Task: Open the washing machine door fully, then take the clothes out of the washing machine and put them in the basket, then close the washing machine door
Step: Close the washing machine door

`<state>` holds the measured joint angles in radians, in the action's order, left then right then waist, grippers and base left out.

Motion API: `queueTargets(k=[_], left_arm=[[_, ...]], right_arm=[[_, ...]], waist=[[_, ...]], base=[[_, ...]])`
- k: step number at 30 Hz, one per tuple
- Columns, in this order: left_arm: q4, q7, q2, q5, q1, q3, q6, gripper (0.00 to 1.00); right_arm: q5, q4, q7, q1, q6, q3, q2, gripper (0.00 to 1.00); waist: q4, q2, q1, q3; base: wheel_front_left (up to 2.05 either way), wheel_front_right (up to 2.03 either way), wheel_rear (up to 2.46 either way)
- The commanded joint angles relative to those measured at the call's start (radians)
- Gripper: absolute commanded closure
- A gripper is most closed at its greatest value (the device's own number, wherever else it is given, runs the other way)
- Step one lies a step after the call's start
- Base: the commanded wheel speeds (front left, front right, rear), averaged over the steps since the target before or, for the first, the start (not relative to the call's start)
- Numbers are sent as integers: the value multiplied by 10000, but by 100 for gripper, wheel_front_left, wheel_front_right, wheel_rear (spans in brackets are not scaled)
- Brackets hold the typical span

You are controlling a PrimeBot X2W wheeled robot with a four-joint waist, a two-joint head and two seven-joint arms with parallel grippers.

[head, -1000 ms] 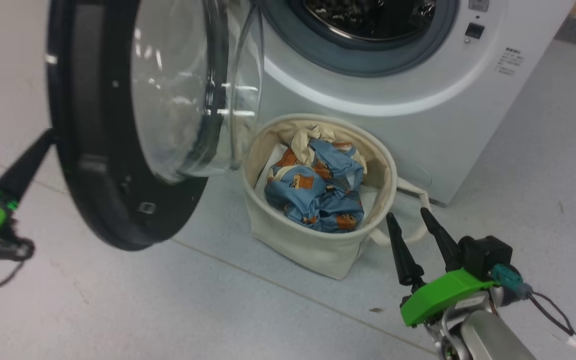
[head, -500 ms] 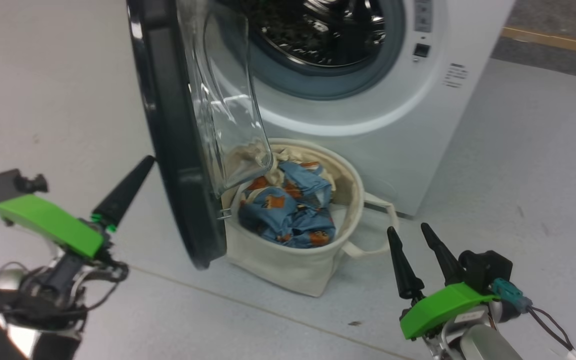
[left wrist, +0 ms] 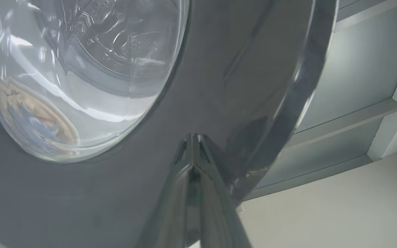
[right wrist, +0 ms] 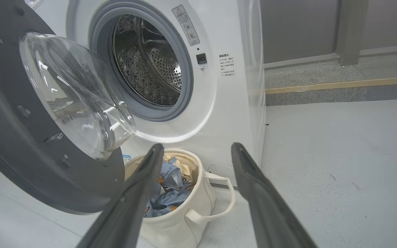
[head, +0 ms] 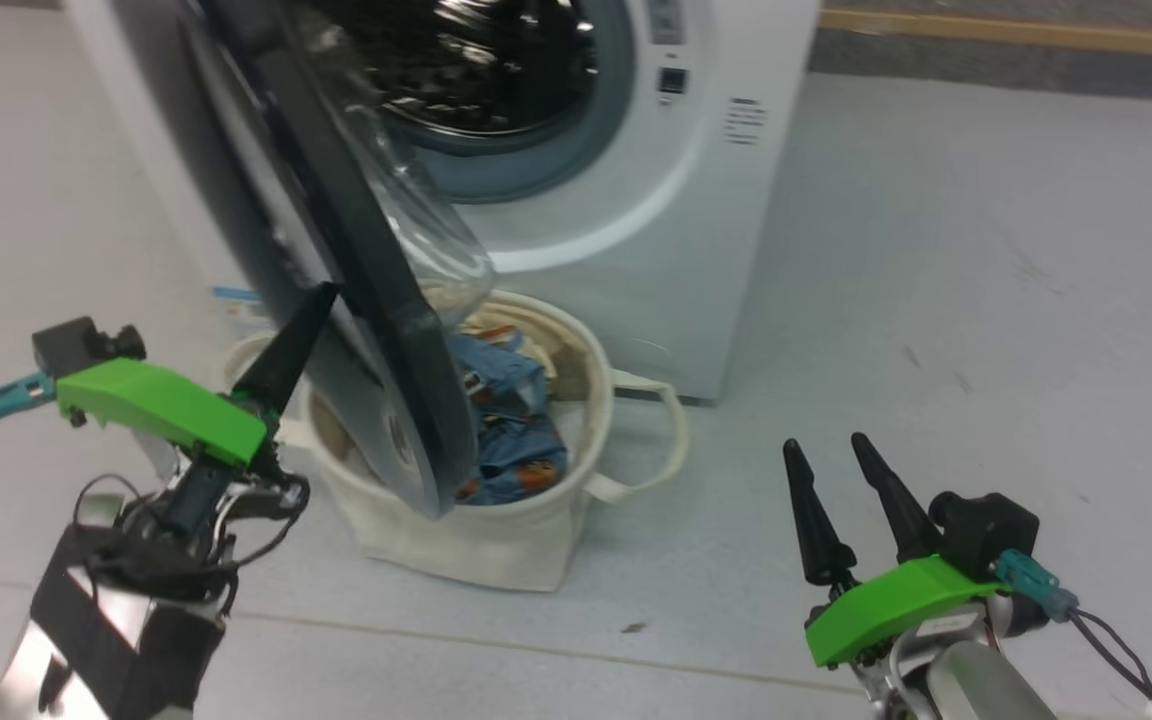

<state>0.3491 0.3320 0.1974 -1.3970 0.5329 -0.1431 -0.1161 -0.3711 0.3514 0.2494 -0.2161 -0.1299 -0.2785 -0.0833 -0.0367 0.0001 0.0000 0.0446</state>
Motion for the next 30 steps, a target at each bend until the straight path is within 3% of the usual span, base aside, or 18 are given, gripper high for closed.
queueTargets(k=[1, 13, 27, 29, 30], left_arm=[[-111, -95, 263, 230, 654, 326, -122, 100], [1146, -808, 172, 454, 2283, -128, -143, 100], [2013, -1742, 335, 475, 2979, -1011, -145, 97], [2056, -1942, 479, 622, 2886, -1206, -145, 27], [2104, -2084, 537, 676, 2838, -1258, -145, 0]], right_arm=[[53, -355, 124, -167, -8, -123, 78, 0], [195, -604, 124, -370, -8, 160, 133, 0], [266, -679, 124, -370, -8, 378, 184, 0], [275, -668, 124, -344, -8, 383, 157, 0], [277, -668, 124, -331, -8, 386, 143, 0]], waist=[[-556, -1, 0, 181], [-1941, -1, 0, 813], [-1843, -1, 0, 720], [-1745, -1, 0, 603], [-1700, -1, 0, 548]], base=[[0, 0, 0], [0, 0, 0], [0, 0, 0], [0, 0, 0], [0, 0, 0]])
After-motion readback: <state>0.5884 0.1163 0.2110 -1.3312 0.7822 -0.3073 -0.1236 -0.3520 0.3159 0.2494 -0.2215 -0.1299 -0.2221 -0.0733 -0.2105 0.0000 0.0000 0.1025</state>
